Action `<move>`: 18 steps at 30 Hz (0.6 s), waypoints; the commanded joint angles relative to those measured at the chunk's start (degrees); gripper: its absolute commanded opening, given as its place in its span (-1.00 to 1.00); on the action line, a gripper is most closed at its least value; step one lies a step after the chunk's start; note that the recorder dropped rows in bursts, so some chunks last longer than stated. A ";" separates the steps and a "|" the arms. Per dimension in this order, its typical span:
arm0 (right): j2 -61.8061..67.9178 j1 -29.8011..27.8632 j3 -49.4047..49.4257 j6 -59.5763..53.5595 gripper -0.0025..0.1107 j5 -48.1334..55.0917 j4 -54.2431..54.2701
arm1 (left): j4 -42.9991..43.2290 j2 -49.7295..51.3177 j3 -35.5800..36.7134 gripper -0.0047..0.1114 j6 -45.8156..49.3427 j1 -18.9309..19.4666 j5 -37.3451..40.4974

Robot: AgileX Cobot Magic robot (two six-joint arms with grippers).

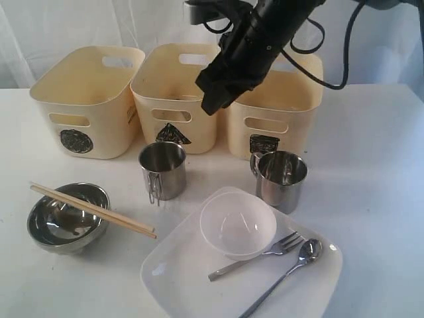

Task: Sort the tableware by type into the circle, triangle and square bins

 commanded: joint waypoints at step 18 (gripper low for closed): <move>-18.24 -0.54 24.61 3.24 -0.96 0.14 -3.79 | -0.47 -0.26 0.16 -0.92 0.00 0.13 0.21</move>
